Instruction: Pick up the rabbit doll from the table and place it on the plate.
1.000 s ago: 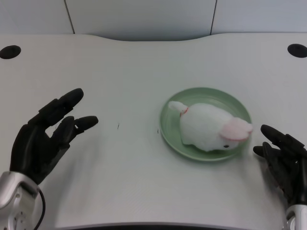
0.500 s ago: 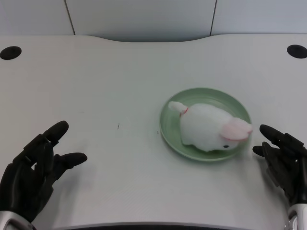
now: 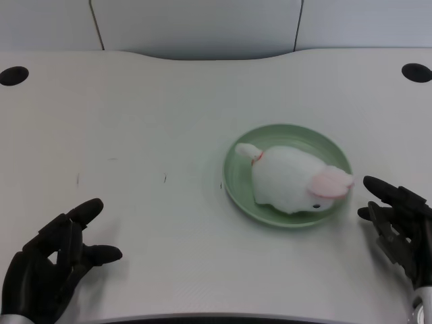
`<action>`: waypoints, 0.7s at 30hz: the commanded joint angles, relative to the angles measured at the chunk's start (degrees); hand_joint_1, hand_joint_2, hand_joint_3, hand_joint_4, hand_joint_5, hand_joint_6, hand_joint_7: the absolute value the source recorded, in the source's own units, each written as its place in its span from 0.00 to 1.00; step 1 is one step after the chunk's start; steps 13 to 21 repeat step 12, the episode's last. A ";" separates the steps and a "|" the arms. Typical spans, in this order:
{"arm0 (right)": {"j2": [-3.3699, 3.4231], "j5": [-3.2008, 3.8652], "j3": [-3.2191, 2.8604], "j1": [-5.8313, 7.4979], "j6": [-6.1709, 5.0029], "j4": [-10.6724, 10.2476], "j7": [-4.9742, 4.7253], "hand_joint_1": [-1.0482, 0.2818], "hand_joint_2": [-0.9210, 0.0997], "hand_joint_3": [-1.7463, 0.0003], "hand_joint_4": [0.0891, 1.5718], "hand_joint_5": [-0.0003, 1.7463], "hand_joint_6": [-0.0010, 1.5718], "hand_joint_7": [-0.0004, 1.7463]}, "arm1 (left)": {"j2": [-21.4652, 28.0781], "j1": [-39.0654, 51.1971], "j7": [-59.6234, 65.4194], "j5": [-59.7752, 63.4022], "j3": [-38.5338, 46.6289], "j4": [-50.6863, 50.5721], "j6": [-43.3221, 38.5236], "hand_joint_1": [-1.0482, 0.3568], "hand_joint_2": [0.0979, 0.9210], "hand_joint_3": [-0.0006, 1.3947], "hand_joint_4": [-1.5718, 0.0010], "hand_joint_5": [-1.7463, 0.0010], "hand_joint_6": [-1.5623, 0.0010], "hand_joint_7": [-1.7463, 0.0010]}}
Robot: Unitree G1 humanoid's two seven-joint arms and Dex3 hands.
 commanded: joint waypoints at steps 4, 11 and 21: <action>-0.96 1.93 -1.06 -0.83 1.09 0.63 1.80 0.55 0.00 0.79 0.31 0.59 0.56 0.01 | 0.40 -1.38 -0.33 0.20 0.28 3.11 -0.87 0.28 1.00 0.44 0.67 0.22 0.56 0.84; -0.79 2.26 -1.68 -1.39 1.23 1.32 1.48 0.55 0.00 0.79 0.31 0.60 0.56 0.01 | 0.46 -2.11 0.01 0.98 0.10 4.07 -2.18 0.28 1.00 0.44 0.67 0.23 0.57 0.84; -0.65 2.98 -2.43 -1.98 1.37 2.29 1.56 0.57 0.00 0.80 0.32 0.58 0.57 0.01 | 0.39 -2.87 0.39 1.46 0.17 4.90 -3.25 0.28 1.00 0.47 0.68 0.22 0.57 0.82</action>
